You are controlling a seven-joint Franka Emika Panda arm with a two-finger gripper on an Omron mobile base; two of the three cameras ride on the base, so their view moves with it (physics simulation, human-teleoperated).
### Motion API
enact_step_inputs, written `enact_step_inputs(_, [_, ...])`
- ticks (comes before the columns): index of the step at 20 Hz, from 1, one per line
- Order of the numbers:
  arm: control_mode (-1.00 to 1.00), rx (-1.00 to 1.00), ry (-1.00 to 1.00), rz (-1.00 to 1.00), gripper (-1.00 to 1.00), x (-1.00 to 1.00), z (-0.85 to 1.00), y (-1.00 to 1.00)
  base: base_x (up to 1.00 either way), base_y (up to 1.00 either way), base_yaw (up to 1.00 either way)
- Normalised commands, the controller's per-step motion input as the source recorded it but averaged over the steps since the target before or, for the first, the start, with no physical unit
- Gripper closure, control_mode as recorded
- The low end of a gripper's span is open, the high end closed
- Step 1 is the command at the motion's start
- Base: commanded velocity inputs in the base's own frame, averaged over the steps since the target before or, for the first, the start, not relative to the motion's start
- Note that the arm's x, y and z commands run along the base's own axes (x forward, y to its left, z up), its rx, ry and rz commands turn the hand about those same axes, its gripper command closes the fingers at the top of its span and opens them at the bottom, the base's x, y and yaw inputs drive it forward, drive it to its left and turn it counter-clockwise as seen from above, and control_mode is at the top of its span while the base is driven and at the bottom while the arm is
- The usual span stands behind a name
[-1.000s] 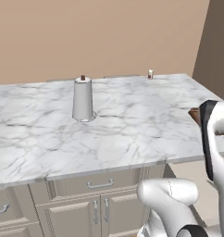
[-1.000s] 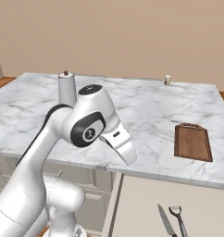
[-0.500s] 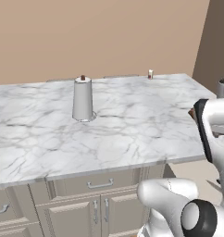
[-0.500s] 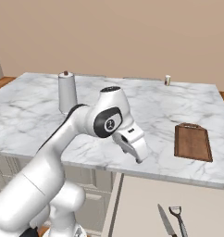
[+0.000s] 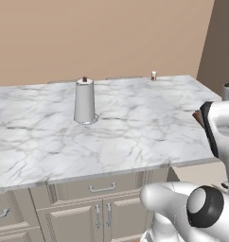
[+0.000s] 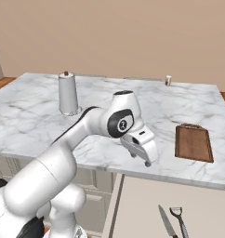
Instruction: Open the drawer on the right and place the cutting tools on the cutting board.
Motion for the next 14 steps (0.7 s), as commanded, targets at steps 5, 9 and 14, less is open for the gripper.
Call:
enact_step_inputs(5, [-1.0,0.0,0.0,0.01,-1.0,0.0,-0.23,-0.09,0.0,0.0,0.0])
enact_step_inputs(9, [-1.0,0.0,0.0,0.06,-1.0,0.06,-0.42,-0.26,0.0,0.0,0.0])
enact_step_inputs(14, [-1.0,0.0,0.0,0.11,-1.0,0.0,-0.33,-0.32,0.0,0.0,0.0])
